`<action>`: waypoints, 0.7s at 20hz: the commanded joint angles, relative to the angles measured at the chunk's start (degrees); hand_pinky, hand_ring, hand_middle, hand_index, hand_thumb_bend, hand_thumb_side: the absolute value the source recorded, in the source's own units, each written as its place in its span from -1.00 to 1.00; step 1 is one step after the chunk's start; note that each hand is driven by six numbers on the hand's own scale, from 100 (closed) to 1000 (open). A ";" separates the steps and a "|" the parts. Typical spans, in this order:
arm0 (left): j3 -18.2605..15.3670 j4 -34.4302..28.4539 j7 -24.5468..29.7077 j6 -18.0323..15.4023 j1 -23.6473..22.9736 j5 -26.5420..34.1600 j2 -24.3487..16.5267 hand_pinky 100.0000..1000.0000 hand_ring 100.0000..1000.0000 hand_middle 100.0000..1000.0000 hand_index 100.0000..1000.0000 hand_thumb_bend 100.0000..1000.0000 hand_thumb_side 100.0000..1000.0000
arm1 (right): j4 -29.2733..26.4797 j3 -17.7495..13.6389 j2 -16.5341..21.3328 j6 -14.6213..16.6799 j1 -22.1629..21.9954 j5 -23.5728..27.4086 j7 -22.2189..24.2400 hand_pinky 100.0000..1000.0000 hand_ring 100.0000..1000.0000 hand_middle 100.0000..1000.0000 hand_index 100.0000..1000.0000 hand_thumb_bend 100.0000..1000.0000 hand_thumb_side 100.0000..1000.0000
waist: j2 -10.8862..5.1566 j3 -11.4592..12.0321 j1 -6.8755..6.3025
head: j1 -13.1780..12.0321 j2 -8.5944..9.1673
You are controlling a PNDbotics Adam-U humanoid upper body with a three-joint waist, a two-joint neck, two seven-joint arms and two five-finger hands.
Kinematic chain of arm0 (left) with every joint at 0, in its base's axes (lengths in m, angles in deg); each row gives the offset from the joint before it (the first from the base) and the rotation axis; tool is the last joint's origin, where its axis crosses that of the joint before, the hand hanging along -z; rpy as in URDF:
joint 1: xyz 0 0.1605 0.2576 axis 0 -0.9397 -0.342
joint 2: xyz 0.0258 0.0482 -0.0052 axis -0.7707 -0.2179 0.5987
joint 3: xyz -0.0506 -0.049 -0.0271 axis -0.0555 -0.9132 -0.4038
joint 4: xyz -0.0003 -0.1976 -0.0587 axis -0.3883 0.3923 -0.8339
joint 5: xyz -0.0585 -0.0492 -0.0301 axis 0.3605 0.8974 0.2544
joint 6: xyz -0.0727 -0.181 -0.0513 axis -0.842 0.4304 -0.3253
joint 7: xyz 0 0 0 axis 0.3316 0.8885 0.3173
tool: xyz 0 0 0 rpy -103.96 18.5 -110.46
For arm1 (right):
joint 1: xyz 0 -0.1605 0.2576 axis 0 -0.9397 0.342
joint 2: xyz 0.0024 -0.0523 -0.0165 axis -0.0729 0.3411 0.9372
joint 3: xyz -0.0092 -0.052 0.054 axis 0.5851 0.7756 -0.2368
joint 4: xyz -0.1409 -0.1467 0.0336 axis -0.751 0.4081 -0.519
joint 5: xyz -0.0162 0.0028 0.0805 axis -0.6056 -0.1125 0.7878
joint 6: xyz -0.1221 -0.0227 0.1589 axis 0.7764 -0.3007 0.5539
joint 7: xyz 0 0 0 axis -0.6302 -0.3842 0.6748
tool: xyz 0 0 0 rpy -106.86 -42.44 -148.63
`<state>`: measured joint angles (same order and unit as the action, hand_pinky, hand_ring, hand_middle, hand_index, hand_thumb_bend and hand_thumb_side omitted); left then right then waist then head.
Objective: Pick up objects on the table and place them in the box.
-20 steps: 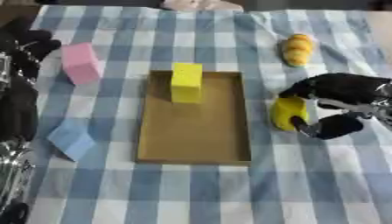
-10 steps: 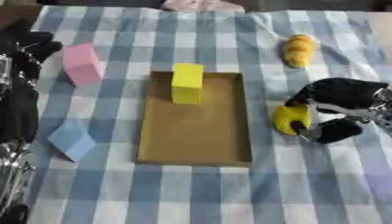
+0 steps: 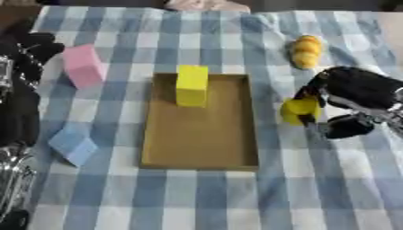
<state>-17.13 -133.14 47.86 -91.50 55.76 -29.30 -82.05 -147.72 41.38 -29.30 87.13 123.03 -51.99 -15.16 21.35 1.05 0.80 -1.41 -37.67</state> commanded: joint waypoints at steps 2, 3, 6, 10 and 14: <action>-0.06 -1.03 0.32 -0.02 0.60 0.14 -0.35 0.83 0.40 0.27 0.68 -1.00 0.45 | -6.91 -1.78 2.55 -1.07 0.83 2.61 -2.91 0.37 -0.10 -0.58 -0.06 -1.00 -0.74 | -1.48 -0.22 -0.07 | -0.05 0.73; -0.06 -1.03 0.34 -0.01 0.60 0.14 -0.36 0.83 0.40 0.27 0.68 -1.00 0.45 | -8.36 -1.75 2.57 -1.25 1.11 3.61 -2.53 0.37 -0.10 -0.58 -0.06 -1.00 -0.76 | -1.51 -0.25 -0.07 | -0.03 0.71; -0.04 -1.03 0.38 -0.04 0.64 0.17 -0.38 0.83 0.40 0.27 0.68 -1.00 0.44 | -12.16 -0.80 2.04 -1.30 2.67 6.72 0.12 0.38 -0.11 -0.57 -0.04 -1.00 -0.79 | -1.64 -0.22 -0.05 | 0.13 0.60; 0.03 -1.03 0.45 -0.02 0.64 0.27 -0.35 0.83 0.40 0.27 0.68 -1.00 0.44 | -14.03 1.50 -0.88 -1.03 6.02 10.31 5.17 0.39 -0.12 -0.58 -0.03 -1.00 -0.81 | -1.83 0.05 0.06 | 0.49 0.61; 0.05 -1.03 0.45 -0.13 0.81 0.41 -0.36 0.83 0.40 0.27 0.68 -1.00 0.44 | -11.93 3.89 -5.28 -0.42 9.03 11.78 9.75 0.41 -0.10 -0.52 0.04 -1.00 -0.79 | -1.94 0.59 0.21 | 1.01 0.57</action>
<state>-17.11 -133.14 48.10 -91.47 55.83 -29.05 -82.05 -159.64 45.16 -34.17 86.53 131.05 -41.11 -6.68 20.78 1.68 1.10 -0.66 -37.67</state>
